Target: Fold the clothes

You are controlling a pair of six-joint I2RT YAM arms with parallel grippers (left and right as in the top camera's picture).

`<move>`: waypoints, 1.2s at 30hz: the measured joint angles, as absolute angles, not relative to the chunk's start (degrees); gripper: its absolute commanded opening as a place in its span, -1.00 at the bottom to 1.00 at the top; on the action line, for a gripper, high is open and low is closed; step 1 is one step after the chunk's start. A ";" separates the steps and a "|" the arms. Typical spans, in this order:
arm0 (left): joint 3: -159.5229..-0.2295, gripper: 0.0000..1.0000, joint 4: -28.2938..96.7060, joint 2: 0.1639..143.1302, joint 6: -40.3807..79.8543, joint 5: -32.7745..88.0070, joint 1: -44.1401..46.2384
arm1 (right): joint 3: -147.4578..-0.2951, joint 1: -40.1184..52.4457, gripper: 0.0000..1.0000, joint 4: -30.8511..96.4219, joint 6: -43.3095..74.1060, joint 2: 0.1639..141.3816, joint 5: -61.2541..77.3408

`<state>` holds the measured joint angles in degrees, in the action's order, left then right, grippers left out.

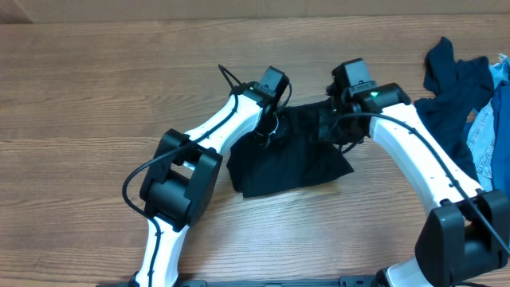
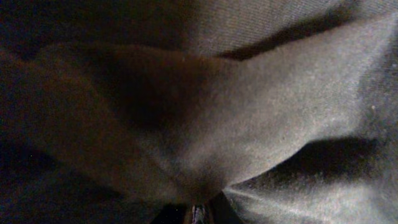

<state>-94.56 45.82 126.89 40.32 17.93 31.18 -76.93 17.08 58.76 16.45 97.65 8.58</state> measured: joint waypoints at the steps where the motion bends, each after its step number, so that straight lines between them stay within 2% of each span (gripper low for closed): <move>1: -96.57 -0.65 49.34 127.09 39.16 17.50 30.72 | -76.93 18.28 -0.92 58.74 16.43 97.65 8.58; 3: -101.25 -0.50 53.25 127.07 37.08 14.85 29.15 | -76.93 21.21 -0.92 58.74 16.43 97.65 8.58; 5: -103.46 -0.44 55.55 125.82 35.57 11.73 27.49 | -76.95 22.48 -0.92 58.72 16.43 97.62 8.56; 10: -104.95 -0.49 61.63 115.39 33.58 3.73 21.80 | -81.54 26.30 -0.92 60.86 16.45 97.58 8.54; 13: -105.06 -0.42 62.92 113.97 32.34 2.31 17.91 | -85.34 29.12 -0.92 61.21 16.95 97.56 8.51; 18: -104.66 -0.49 69.01 112.88 28.86 0.19 12.49 | -86.89 33.61 -0.92 58.11 18.65 97.54 8.64; 28: -76.12 -0.54 56.36 111.87 28.75 0.16 11.51 | -86.91 33.65 -0.92 59.29 19.46 98.26 6.46; 36: -70.81 -0.56 51.81 111.63 28.71 -0.27 13.30 | -86.91 33.65 -0.92 57.76 20.45 98.28 4.29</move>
<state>-70.81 51.81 111.63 28.71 -0.27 13.30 -86.91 33.65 57.76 20.45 98.28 4.29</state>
